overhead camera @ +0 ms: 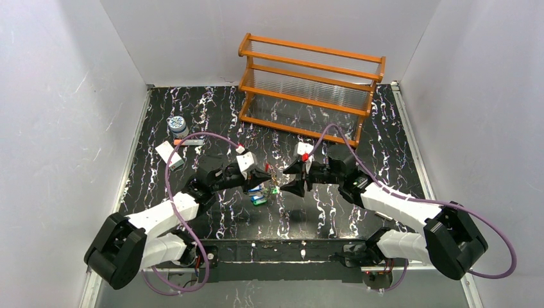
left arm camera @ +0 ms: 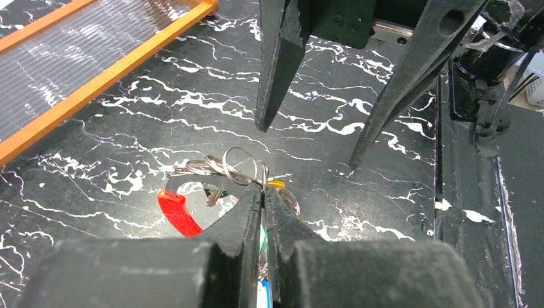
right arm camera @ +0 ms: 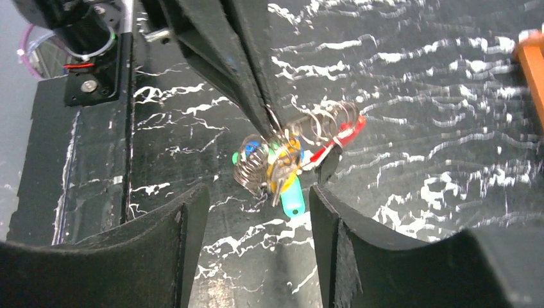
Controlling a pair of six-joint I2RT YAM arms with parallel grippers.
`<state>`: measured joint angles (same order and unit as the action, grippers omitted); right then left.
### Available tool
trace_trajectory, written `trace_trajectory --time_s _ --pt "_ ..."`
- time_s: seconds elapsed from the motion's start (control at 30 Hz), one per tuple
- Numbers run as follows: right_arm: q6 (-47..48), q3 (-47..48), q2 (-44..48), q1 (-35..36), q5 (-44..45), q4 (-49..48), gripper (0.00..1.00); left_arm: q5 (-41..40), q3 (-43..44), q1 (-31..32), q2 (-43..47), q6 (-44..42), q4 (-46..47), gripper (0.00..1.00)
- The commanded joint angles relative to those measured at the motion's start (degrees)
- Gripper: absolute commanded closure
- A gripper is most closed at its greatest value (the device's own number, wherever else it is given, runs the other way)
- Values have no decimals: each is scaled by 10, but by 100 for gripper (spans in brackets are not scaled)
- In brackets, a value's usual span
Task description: Put the keys on the keyring
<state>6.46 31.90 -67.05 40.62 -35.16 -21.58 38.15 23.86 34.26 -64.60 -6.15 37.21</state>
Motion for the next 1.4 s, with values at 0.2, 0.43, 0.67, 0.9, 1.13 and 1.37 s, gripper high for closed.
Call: trace_trajectory --time_s 0.2,0.43,0.67,0.9,1.13,1.37 --pt "99 -3 -5 1 -152 -156 43 30 -9 4 35 -19 15 100" --pt "112 10 -30 0 -157 -159 61 30 -7 4 34 -19 15 100" --pt "103 13 -62 0 -125 -202 64 34 -5 4 35 -20 15 100" --pt "111 17 -67 0 -106 -206 57 39 -7 4 35 -18 15 100" --pt "120 21 -86 1 -124 -201 59 41 -6 4 38 -20 15 100" --pt "120 30 -114 0 -129 -215 70 45 -9 5 42 -23 15 100"
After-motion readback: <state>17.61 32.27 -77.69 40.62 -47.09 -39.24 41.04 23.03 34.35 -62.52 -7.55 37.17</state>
